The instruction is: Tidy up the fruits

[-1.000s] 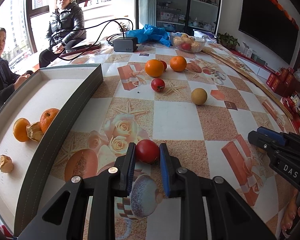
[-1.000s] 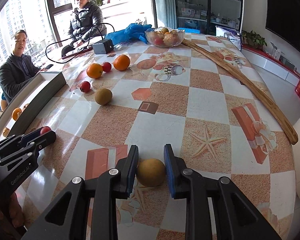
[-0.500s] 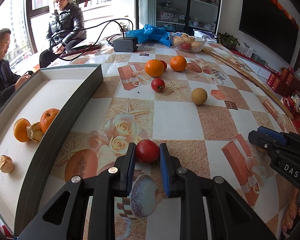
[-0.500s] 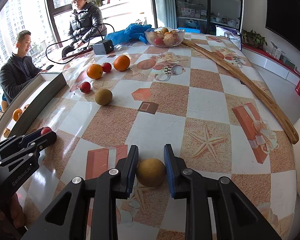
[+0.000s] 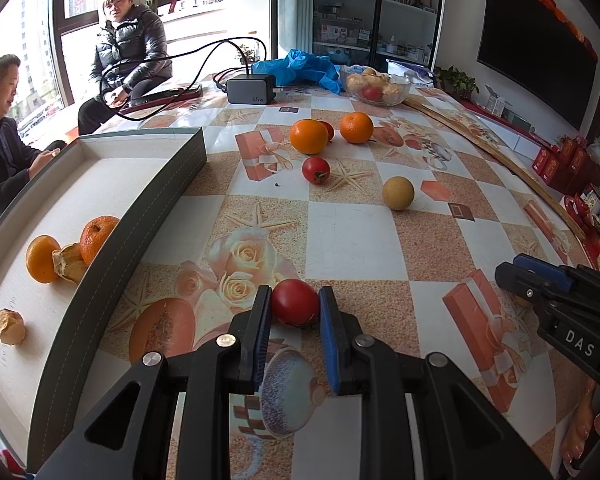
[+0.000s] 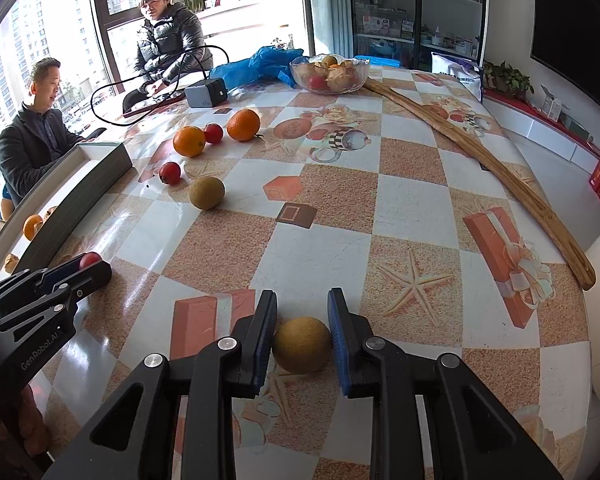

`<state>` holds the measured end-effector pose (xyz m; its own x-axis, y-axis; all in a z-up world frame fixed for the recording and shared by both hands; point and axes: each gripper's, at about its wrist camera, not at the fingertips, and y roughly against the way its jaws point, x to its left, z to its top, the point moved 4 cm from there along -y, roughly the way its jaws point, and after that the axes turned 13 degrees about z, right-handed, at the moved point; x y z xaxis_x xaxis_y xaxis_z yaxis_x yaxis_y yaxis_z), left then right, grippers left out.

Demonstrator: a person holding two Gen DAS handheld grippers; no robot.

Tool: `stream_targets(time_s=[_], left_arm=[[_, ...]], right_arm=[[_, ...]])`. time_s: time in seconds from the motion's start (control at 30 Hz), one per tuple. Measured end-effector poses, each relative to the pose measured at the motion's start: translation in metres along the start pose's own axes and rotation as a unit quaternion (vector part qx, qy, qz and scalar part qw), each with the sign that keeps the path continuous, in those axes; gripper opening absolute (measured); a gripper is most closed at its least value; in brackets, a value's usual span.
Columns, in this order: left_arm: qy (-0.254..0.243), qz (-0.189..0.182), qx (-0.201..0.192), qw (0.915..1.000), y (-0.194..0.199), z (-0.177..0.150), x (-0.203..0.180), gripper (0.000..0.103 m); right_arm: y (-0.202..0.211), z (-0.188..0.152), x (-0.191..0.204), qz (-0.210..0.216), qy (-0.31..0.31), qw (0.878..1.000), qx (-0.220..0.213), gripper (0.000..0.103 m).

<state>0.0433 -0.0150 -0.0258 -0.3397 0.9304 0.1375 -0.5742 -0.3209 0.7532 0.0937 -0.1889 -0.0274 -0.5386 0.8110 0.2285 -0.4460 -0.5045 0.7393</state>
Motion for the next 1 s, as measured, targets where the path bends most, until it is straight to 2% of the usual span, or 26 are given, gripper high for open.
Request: stream_targets(time_s=[0.5, 0.67, 0.77, 1.0], left_arm=[[-0.007, 0.008, -0.002, 0.9999, 0.001, 0.000, -0.001, 0.025], [0.001, 0.008, 0.002, 1.0000, 0.004, -0.001, 0.002, 0.025], [0.013, -0.008, 0.000, 0.9999, 0.013, -0.006, 0.005, 0.025], [0.028, -0.010, -0.031, 0.9991, 0.046, 0.005, 0.022, 0.025]], right_arm=[[0.000, 0.000, 0.001, -0.007, 0.006, 1.000, 0.002, 0.028], [-0.001, 0.002, 0.002, -0.007, 0.008, 1.000, 0.021, 0.028], [0.002, 0.001, -0.002, 0.004, -0.006, 0.999, 0.031, 0.027], [0.009, 0.004, -0.003, 0.020, -0.028, 0.999, 0.038, 0.027]])
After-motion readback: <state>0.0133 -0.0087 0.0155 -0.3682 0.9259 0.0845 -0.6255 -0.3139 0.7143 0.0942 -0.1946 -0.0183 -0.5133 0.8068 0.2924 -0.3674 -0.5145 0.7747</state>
